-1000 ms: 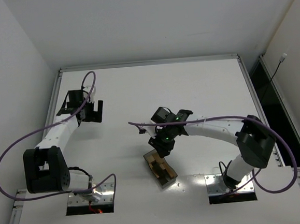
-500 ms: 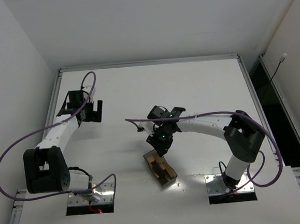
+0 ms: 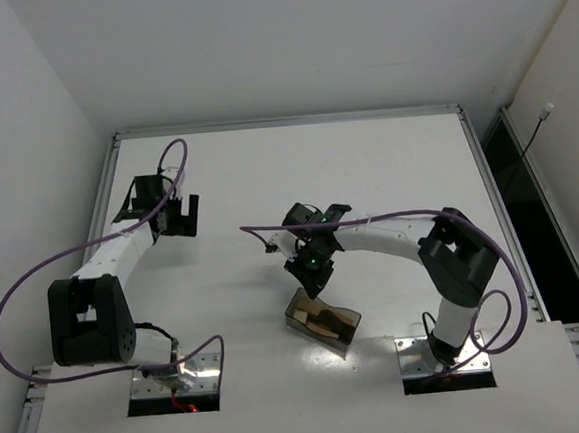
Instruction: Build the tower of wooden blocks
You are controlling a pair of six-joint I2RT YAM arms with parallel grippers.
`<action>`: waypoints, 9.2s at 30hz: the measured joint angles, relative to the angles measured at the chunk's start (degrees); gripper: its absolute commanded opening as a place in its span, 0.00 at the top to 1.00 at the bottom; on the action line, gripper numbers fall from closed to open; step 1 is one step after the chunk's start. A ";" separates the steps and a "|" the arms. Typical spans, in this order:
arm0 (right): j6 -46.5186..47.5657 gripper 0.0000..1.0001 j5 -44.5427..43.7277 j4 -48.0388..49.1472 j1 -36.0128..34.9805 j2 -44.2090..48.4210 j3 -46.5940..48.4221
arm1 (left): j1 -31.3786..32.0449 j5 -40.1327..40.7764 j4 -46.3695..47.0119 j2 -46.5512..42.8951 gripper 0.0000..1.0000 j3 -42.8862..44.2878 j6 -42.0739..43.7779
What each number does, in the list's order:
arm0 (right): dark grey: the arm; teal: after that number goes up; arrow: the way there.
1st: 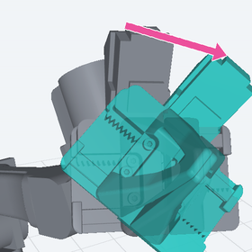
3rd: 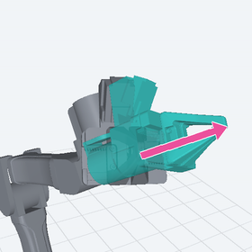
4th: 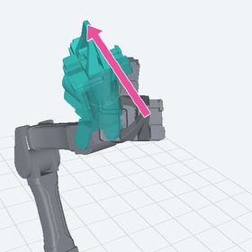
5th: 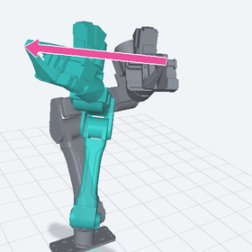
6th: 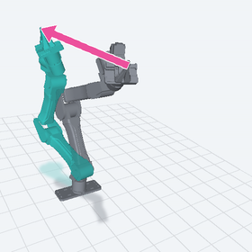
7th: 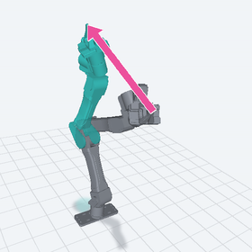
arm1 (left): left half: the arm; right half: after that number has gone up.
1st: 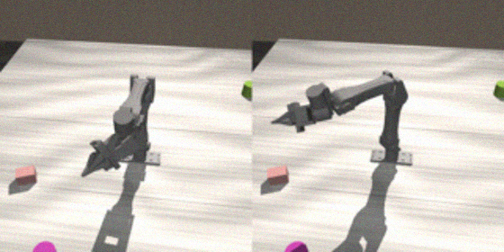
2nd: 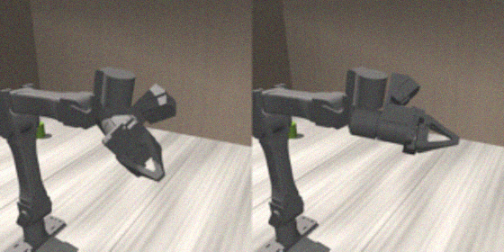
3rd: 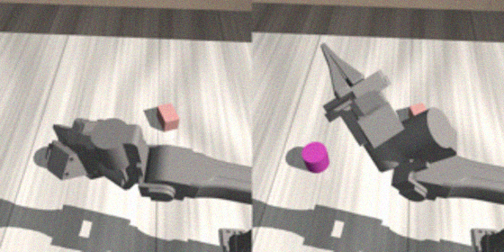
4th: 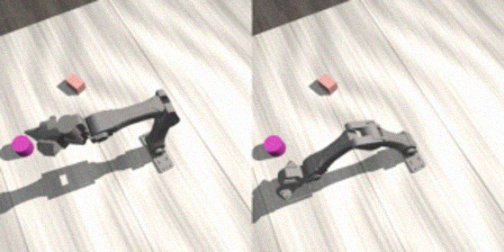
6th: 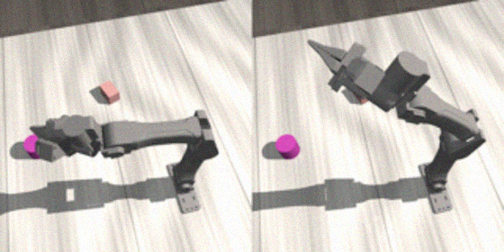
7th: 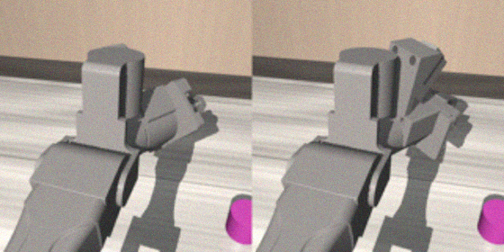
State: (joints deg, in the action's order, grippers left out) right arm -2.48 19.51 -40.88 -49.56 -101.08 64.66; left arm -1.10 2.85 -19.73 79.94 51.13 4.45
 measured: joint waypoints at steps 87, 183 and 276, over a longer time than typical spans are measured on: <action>12.98 0.12 -39.78 32.92 6.86 1.07 2.62 | -10.49 -0.52 0.92 6.73 0.01 5.40 -7.93; 24.90 1.00 -37.99 37.55 12.07 2.71 -3.19 | -10.51 -2.73 1.66 12.39 0.01 7.08 -8.13; 18.99 1.00 -11.76 7.50 59.34 -24.61 30.71 | -10.51 -10.34 2.29 12.85 0.01 8.37 -5.55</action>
State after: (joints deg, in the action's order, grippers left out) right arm 16.51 7.75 -33.39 9.78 -125.69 95.37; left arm -11.62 -7.49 -17.43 92.79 59.51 -1.10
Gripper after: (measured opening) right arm 0.010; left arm 0.992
